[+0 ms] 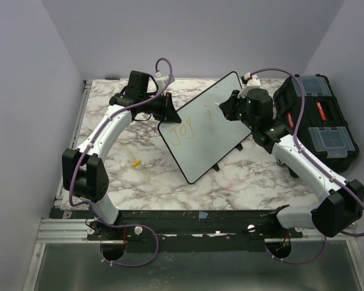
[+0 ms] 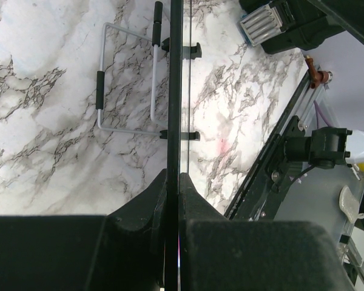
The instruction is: Write a sentence on the whiteboard
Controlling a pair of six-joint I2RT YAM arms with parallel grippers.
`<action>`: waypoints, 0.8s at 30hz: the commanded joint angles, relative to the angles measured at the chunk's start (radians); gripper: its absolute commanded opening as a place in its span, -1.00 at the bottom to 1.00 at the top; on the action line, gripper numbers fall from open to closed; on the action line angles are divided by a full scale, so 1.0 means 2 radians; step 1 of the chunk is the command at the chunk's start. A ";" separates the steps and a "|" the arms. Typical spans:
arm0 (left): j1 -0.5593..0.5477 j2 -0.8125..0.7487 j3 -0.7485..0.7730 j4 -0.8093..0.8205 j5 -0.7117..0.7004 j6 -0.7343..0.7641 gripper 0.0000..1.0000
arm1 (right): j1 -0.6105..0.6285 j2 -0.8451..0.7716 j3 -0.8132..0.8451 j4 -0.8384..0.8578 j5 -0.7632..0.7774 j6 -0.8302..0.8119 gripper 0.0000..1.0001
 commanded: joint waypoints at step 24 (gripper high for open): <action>-0.001 -0.033 0.007 0.012 -0.014 0.015 -1.00 | -0.037 0.048 -0.003 0.037 -0.032 -0.005 -0.99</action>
